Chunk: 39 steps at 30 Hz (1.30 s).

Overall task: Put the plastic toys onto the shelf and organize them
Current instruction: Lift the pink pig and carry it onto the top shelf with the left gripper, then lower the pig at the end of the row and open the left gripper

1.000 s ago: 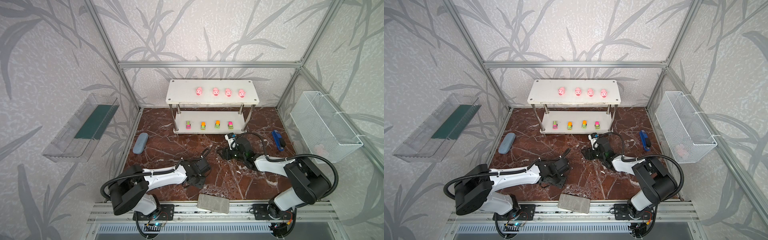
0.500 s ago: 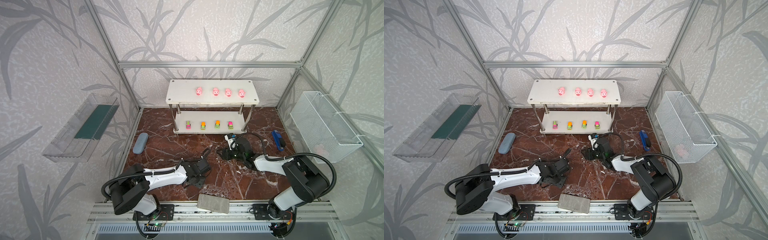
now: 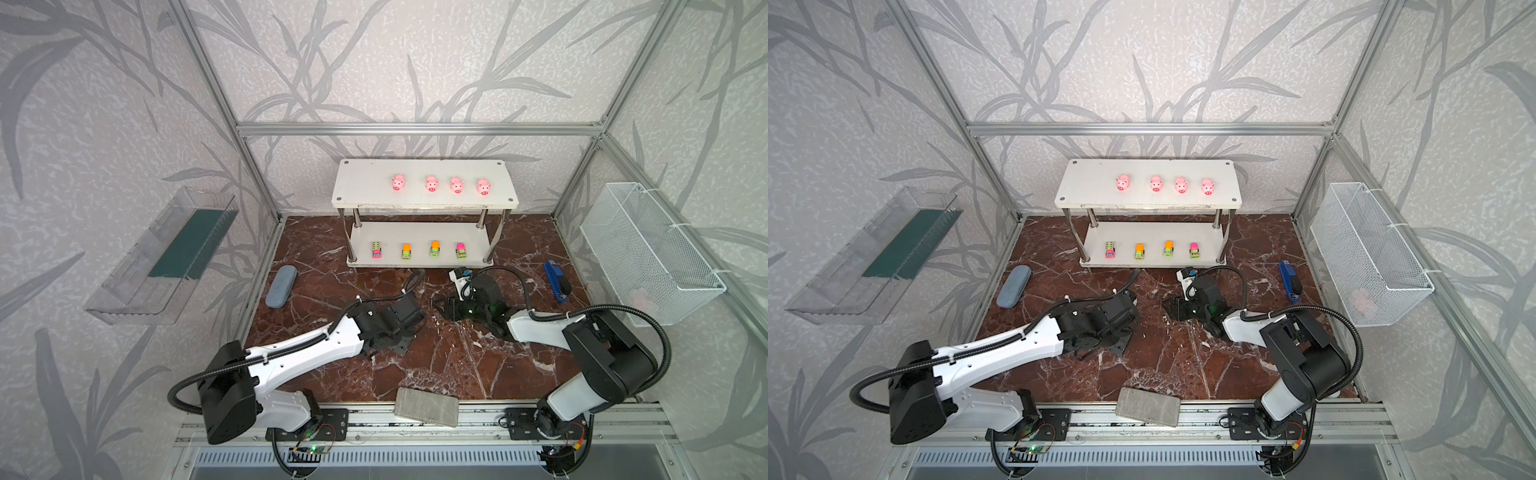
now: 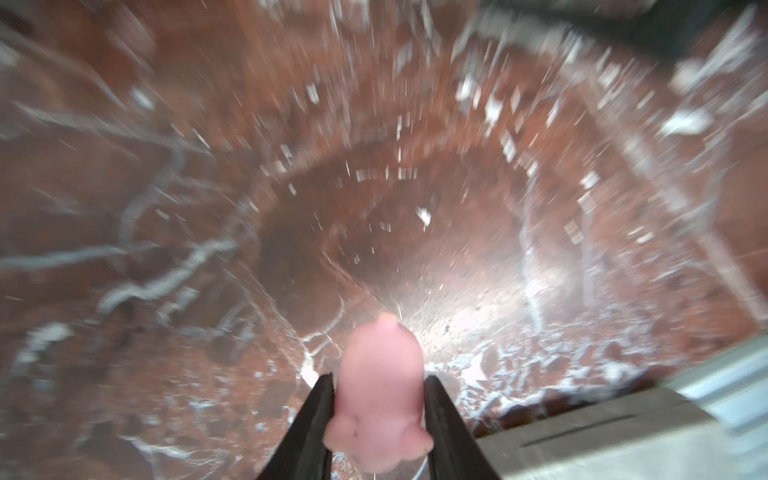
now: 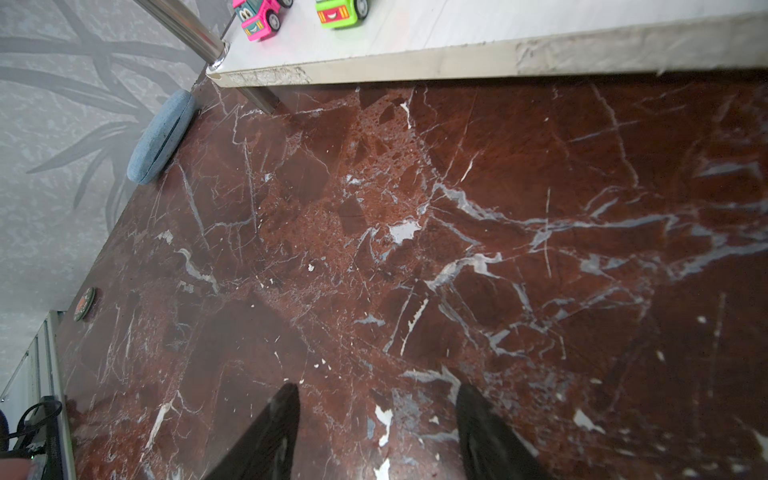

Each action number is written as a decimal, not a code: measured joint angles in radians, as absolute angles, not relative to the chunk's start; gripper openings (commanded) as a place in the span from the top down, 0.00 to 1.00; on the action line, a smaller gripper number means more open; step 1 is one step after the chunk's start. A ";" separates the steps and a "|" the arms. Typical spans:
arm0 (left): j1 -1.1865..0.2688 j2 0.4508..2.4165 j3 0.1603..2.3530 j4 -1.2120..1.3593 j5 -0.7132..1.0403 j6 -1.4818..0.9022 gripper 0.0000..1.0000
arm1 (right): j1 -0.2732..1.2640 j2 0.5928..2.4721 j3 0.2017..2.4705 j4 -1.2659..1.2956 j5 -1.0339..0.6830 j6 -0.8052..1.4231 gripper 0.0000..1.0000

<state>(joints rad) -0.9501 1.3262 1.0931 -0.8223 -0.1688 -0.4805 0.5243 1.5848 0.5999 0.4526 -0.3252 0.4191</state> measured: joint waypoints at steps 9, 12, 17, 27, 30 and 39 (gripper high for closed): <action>-0.682 1.355 1.627 -0.979 -0.224 -0.331 0.65 | 0.524 1.585 0.600 0.453 -0.350 0.422 0.39; -0.616 1.423 1.828 -1.005 -0.234 -0.278 0.65 | 0.524 1.585 0.600 0.453 -0.355 0.419 0.39; -0.513 1.593 2.137 -1.061 -0.233 -0.210 0.65 | 0.524 1.581 0.600 0.452 -0.360 0.415 0.39; -0.379 1.971 2.590 -1.175 -0.171 -0.171 0.65 | 0.545 1.521 0.600 0.431 -0.352 0.372 0.39; -0.356 2.022 2.641 -1.186 -0.152 -0.170 0.65 | 0.551 1.504 0.600 0.418 -0.347 0.352 0.39; -0.318 2.037 2.649 -1.171 -0.102 -0.167 0.64 | 0.556 1.498 0.600 0.391 -0.337 0.328 0.39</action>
<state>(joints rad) -0.3183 2.0369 2.6492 -1.1709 -0.1017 -0.1665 0.5556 1.4982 0.6003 0.3912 -0.3367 0.3283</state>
